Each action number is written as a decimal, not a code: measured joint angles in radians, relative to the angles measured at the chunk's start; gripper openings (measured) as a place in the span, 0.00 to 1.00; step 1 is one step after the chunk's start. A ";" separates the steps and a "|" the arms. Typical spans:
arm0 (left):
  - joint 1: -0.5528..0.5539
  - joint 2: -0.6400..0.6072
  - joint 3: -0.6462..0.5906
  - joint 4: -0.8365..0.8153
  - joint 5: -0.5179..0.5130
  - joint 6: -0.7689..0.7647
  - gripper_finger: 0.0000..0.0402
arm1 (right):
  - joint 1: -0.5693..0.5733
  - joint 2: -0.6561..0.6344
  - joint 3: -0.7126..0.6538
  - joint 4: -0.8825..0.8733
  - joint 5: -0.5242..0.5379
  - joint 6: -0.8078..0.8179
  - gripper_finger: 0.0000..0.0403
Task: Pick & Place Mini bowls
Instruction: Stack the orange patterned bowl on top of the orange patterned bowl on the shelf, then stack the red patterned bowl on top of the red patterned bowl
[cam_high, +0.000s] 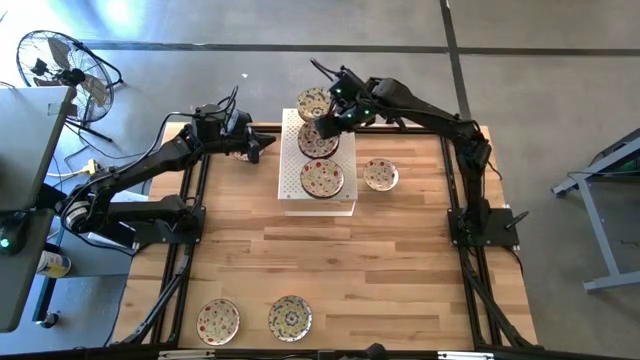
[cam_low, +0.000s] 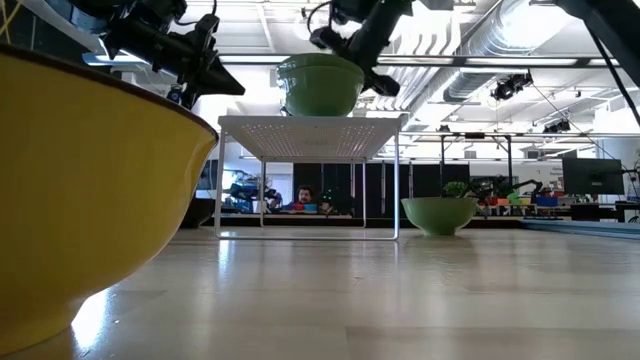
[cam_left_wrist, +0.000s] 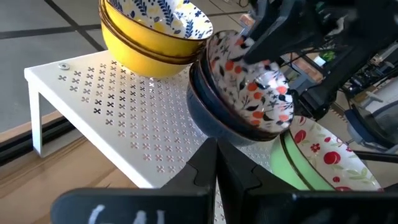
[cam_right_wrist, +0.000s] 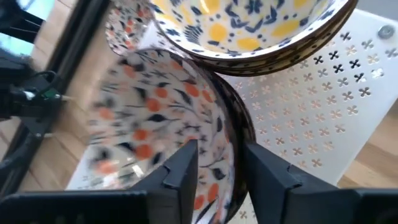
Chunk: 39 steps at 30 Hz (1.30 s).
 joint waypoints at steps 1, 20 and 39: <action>0.000 0.000 0.000 0.000 0.000 0.008 0.01 | 0.000 -0.009 0.000 0.004 0.001 -0.003 0.29; 0.000 0.000 0.000 -0.008 0.076 0.086 0.01 | 0.143 -0.191 0.000 0.151 0.133 -0.382 0.02; 0.000 -0.002 0.000 -0.015 0.080 0.163 0.01 | 0.362 -0.421 -0.680 1.080 0.072 -0.387 0.00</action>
